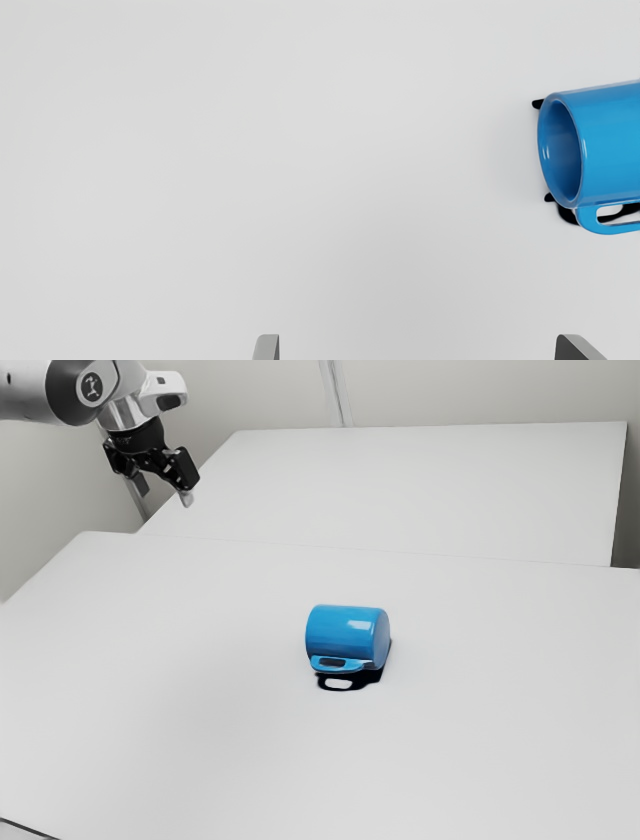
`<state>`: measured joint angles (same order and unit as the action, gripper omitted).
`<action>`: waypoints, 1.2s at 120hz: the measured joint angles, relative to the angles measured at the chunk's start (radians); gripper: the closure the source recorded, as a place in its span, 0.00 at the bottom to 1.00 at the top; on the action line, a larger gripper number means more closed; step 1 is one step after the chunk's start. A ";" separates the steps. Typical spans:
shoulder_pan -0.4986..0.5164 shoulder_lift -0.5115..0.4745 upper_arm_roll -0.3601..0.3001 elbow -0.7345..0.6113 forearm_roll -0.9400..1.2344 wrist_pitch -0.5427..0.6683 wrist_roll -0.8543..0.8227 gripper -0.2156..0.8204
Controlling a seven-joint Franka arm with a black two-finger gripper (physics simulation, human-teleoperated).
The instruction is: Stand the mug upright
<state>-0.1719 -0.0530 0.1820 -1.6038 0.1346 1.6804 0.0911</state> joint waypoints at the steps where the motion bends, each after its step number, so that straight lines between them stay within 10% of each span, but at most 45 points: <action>1: 0.000 0.000 0.000 0.000 0.000 0.000 0.000 0.21; 68: 0.147 0.026 -0.013 -0.259 -0.482 0.005 -0.003 0.21; 144: 0.190 0.384 -0.026 -0.253 -1.077 0.151 0.102 0.21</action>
<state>0.0181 0.3308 0.1563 -1.8566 -0.9425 1.8314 0.1932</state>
